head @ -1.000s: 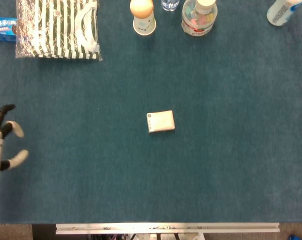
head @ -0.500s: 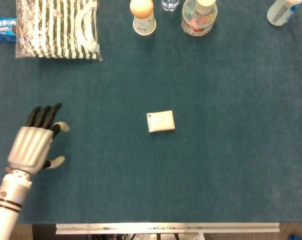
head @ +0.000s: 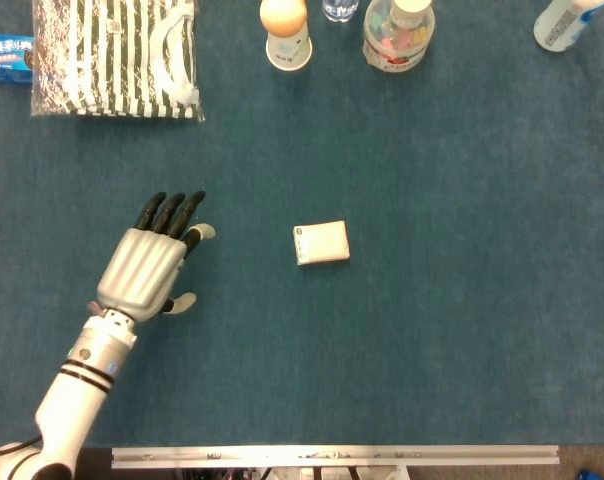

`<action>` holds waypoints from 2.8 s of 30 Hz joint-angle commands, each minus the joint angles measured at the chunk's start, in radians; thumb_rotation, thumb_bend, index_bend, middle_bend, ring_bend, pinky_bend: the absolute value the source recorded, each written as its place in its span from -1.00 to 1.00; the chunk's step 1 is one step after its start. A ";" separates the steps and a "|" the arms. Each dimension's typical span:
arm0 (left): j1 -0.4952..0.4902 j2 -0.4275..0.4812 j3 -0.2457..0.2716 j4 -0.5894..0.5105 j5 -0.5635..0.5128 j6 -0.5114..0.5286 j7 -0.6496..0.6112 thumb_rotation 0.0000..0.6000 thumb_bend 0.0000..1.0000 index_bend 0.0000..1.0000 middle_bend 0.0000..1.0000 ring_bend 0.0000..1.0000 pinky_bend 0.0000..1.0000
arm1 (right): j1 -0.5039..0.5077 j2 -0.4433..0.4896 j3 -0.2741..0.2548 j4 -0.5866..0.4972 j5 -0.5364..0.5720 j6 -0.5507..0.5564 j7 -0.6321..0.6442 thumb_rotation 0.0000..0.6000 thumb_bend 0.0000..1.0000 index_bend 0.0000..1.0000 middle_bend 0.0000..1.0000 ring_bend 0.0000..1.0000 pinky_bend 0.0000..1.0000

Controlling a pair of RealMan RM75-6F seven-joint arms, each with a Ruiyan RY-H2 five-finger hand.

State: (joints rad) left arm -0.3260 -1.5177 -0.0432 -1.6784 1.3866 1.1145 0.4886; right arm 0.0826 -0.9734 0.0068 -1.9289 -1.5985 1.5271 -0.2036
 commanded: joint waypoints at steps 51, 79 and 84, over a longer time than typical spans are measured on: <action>-0.165 -0.313 -0.117 0.001 -0.388 0.116 0.395 0.62 -0.72 -0.42 -1.00 -1.00 -1.00 | -0.026 0.030 0.024 0.046 0.039 -0.021 0.103 1.00 -1.00 -0.29 -0.47 -0.93 -0.77; -0.227 -0.411 -0.098 0.109 -0.403 0.105 0.299 0.26 -0.72 -0.42 -1.00 -1.00 -1.00 | -0.032 0.031 0.031 0.055 0.047 -0.021 0.126 1.00 -1.00 -0.29 -0.47 -0.93 -0.77; -0.232 -0.433 -0.098 0.142 -0.399 0.109 0.291 0.26 -0.72 -0.42 -1.00 -1.00 -1.00 | -0.032 0.033 0.032 0.056 0.049 -0.023 0.129 1.00 -1.00 -0.29 -0.47 -0.93 -0.77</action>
State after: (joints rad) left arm -0.5564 -1.9479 -0.1403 -1.5397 0.9879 1.2228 0.7819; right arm 0.0505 -0.9407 0.0389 -1.8727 -1.5496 1.5042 -0.0741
